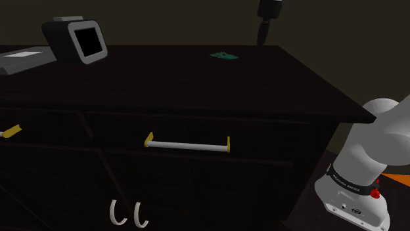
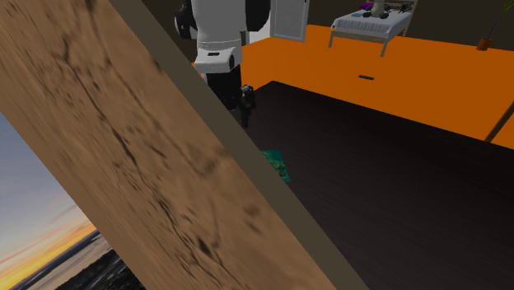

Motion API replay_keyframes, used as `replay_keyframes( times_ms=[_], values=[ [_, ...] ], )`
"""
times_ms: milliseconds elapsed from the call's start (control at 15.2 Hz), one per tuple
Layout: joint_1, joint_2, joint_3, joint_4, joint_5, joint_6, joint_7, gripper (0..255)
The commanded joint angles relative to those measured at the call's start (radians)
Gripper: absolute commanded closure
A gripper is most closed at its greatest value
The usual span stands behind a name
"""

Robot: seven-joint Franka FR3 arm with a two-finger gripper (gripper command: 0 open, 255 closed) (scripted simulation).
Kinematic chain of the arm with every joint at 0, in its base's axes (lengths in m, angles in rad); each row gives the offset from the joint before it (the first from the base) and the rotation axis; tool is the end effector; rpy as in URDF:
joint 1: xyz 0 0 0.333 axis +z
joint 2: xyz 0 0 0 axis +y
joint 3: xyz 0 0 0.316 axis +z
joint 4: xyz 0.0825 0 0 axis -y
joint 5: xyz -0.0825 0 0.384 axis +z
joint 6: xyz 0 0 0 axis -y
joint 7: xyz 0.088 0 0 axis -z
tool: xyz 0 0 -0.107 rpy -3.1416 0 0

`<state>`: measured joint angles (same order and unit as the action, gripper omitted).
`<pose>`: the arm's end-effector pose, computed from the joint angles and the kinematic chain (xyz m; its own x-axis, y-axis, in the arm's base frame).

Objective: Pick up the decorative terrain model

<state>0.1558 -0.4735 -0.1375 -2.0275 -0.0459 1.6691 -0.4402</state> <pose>0.4133 -0.0101 0.6422 0.8847 0.4535 0.1075 0.4528 -0.8910 0.0322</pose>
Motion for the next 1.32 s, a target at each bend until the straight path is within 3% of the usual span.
replay_keyframes(
  times_ms=[0, 396, 792, 1254],
  values=[
    [0.028, 0.074, -0.028, 0.070, 0.033, 0.006, -0.092, 0],
    [0.091, 0.308, -0.085, 0.319, 0.163, -0.026, -0.350, 0],
    [0.107, 0.553, -0.097, 0.632, 0.310, -0.136, -0.573, 0],
    [0.112, 0.518, -0.091, 0.493, 0.301, -0.032, -0.590, 0]
  ],
)
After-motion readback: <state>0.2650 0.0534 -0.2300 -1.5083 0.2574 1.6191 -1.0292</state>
